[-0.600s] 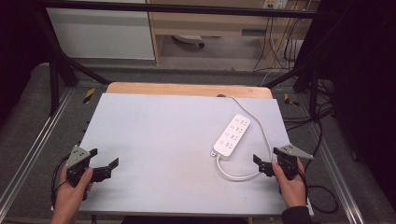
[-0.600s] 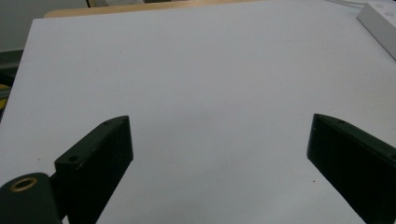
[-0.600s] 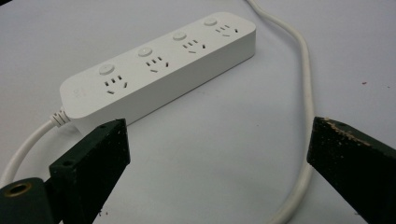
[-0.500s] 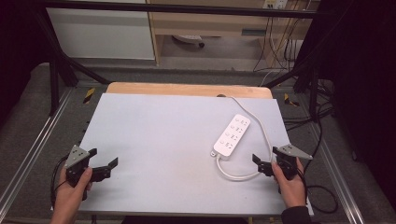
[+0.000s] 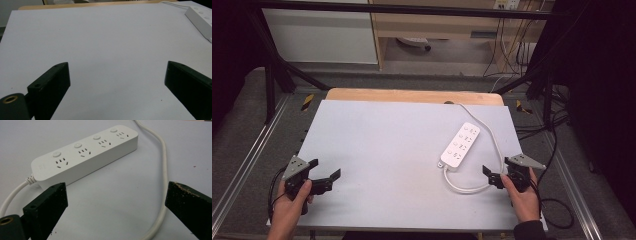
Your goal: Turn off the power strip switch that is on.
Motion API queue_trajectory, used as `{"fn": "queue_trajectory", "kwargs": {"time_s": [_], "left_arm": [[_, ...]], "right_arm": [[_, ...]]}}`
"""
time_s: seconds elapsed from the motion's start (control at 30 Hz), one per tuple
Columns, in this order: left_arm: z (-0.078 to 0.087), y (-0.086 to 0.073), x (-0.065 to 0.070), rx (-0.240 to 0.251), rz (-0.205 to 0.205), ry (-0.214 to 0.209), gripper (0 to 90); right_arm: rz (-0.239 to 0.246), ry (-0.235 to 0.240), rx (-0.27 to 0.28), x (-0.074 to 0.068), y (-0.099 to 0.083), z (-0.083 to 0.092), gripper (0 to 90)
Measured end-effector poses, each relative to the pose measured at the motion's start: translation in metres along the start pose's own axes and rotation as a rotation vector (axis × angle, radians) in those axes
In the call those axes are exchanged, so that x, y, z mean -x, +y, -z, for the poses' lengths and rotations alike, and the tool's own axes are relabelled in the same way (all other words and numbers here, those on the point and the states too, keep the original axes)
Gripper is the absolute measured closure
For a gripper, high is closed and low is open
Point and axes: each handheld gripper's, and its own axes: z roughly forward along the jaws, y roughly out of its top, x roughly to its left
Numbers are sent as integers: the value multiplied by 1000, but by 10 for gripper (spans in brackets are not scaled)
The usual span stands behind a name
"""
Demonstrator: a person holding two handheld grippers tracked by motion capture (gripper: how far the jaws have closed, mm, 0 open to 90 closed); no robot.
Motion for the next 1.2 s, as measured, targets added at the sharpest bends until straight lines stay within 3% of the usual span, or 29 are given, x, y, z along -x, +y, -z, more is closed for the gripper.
{"fn": "queue_trajectory", "kwargs": {"time_s": [0.27,0.43,0.7,1.2], "left_arm": [[0,0,1,-8,-4,0,60],[-1,-1,1,-10,5,3,60],[-1,-1,2,-16,4,0,60],[-2,-1,2,-25,13,6,60]], "right_arm": [[-6,44,19,-2,5,2,48],[18,72,29,-11,21,2,41],[39,75,29,-20,43,-6,43],[55,86,61,-22,75,-18,30]]}}
